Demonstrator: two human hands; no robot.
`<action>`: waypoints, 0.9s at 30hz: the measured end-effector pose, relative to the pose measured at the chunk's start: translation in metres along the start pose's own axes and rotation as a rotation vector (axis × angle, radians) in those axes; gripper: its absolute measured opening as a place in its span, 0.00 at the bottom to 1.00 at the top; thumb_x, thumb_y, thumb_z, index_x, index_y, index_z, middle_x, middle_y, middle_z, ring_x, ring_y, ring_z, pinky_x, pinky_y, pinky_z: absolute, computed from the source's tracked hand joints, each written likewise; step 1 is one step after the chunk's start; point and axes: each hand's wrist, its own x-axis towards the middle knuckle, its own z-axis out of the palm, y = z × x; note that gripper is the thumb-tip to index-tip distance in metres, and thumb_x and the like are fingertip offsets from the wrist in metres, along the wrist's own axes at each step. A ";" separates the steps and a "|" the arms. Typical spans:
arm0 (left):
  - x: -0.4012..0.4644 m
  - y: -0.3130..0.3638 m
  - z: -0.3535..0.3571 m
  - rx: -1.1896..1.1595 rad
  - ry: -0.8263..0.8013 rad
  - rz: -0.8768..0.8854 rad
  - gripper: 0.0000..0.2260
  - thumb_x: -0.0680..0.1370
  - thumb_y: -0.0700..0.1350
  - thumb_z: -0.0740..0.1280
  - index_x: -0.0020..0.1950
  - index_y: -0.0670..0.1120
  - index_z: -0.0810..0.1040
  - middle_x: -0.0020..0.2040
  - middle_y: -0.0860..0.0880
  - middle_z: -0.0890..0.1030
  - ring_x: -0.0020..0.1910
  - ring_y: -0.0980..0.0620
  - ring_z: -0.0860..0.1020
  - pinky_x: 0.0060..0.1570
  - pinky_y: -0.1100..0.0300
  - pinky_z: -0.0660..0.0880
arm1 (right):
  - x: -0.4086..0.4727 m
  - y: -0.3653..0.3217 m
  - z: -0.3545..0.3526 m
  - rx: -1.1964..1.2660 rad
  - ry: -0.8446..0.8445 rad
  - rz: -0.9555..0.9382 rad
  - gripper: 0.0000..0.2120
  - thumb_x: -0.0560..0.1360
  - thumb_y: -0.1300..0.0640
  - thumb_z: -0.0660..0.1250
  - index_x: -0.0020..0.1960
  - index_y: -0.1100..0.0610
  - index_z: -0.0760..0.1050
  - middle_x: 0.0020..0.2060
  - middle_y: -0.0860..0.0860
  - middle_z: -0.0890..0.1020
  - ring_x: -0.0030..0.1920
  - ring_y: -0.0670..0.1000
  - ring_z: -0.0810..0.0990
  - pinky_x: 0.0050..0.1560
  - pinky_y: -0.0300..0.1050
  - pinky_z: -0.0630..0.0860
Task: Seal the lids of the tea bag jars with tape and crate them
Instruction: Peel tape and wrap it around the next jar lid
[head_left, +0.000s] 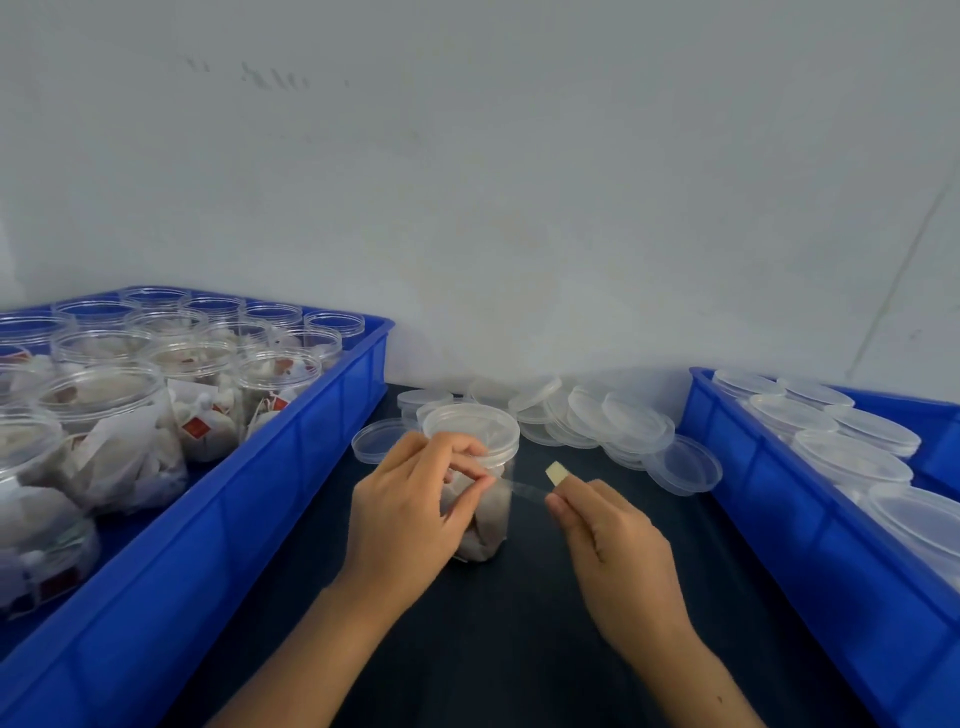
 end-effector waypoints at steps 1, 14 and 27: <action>0.000 0.000 0.000 -0.007 0.025 -0.030 0.12 0.70 0.47 0.73 0.50 0.46 0.80 0.39 0.56 0.80 0.39 0.62 0.75 0.38 0.70 0.73 | 0.005 -0.003 0.001 -0.035 0.033 -0.004 0.12 0.80 0.47 0.56 0.45 0.52 0.72 0.36 0.45 0.72 0.35 0.48 0.72 0.35 0.45 0.73; 0.001 -0.010 0.003 0.020 0.068 -0.137 0.14 0.70 0.44 0.71 0.54 0.45 0.76 0.36 0.57 0.76 0.45 0.60 0.74 0.73 0.49 0.60 | 0.040 -0.010 0.011 -0.158 -0.075 -0.050 0.11 0.82 0.47 0.53 0.43 0.49 0.65 0.38 0.46 0.72 0.38 0.49 0.72 0.36 0.42 0.68; 0.002 -0.017 0.000 -0.034 -0.019 -0.112 0.10 0.72 0.45 0.69 0.52 0.46 0.75 0.34 0.56 0.75 0.38 0.63 0.74 0.75 0.51 0.56 | 0.043 -0.014 0.012 -0.153 -0.099 -0.040 0.11 0.82 0.48 0.53 0.44 0.51 0.67 0.38 0.48 0.73 0.38 0.51 0.73 0.39 0.45 0.71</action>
